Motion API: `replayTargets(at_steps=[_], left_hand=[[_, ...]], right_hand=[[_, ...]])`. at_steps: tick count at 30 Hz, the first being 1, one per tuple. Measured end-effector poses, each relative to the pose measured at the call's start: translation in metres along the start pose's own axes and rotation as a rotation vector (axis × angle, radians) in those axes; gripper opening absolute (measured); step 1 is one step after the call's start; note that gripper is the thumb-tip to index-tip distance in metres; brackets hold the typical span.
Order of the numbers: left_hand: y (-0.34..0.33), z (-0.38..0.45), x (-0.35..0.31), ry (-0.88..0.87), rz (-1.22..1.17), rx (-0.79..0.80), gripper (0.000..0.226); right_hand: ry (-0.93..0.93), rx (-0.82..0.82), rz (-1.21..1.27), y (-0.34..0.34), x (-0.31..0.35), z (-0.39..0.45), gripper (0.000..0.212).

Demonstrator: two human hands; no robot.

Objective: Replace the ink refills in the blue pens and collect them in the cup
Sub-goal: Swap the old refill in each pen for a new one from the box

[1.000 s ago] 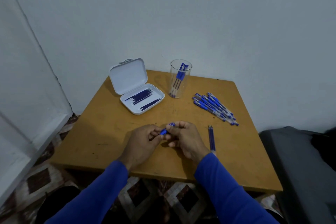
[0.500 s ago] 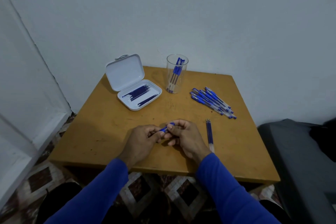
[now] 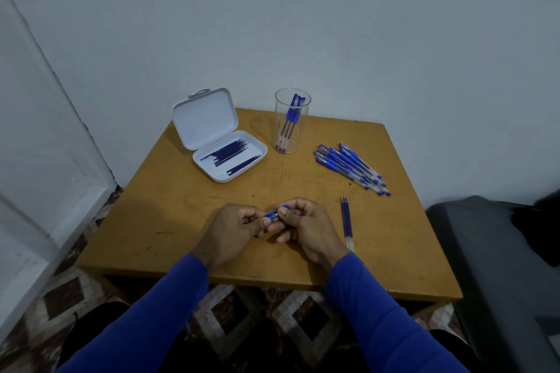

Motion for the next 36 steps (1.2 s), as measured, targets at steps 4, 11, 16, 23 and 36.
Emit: replayTargets(at_steps=[4, 11, 16, 23, 36], left_hand=[[0.0, 0.0, 0.002, 0.014, -0.031, 0.006, 0.012], [-0.002, -0.001, 0.002, -0.016, -0.012, -0.069, 0.01], [-0.003, -0.003, -0.001, -0.06, 0.01, -0.108, 0.009], [-0.002, -0.002, -0.004, -0.128, 0.102, -0.113, 0.012], [-0.007, -0.007, -0.006, -0.354, 0.345, -0.257, 0.03]], right_hand=[[0.001, -0.035, 0.043, 0.003, 0.002, 0.002, 0.021], [0.113, -0.205, -0.202, 0.004, 0.008, 0.003, 0.015], [0.137, -0.39, -0.523, 0.017, 0.012, 0.008, 0.006], [0.188, -0.411, -0.699, 0.014, 0.012, 0.011, 0.002], [0.245, -0.297, -0.532, 0.017, 0.008, 0.007, 0.039]])
Point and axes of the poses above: each hand's wrist, its own z-axis towards the middle knuckle, its own y-axis out of the back of the hand, x = y × z, the point moved 5 cm from there along z, towards the middle knuckle, and after that the axes turned 5 degrees about -x, right-handed, at the moved point
